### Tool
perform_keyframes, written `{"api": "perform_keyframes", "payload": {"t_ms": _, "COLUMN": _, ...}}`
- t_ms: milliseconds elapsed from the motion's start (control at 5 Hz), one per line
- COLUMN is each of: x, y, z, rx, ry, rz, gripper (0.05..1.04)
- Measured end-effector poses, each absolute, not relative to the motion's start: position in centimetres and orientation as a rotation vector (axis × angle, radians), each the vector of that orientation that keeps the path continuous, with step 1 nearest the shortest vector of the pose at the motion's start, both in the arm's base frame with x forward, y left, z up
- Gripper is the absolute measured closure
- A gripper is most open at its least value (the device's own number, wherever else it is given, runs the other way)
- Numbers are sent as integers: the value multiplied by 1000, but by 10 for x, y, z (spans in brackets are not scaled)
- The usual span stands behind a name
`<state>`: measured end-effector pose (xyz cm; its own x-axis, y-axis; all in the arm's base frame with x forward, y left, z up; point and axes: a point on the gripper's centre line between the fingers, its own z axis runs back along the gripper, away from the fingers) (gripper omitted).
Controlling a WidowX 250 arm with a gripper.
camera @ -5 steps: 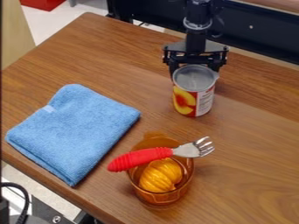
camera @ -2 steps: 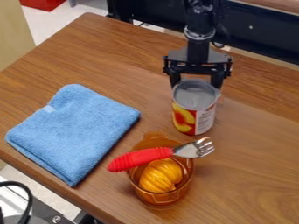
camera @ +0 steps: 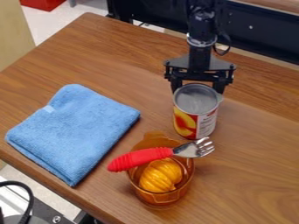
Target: Moved the can in the middle of the table
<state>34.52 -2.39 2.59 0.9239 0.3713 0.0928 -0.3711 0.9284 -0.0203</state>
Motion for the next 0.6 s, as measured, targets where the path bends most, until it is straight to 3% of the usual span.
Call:
{"api": "perform_keyframes", "payload": {"t_ms": 200, "x": 360, "y": -8, "z": 38, "rx": -17, "ry": -130, "rz": 438, "gripper": 85}}
{"api": "perform_keyframes", "payload": {"t_ms": 400, "x": 383, "y": 20, "z": 52, "rx": -1, "ry": -177, "rz": 519, "gripper": 85}}
{"api": "perform_keyframes", "payload": {"t_ms": 600, "x": 387, "y": 49, "z": 53, "rx": 37, "ry": -172, "rz": 551, "gripper": 85}}
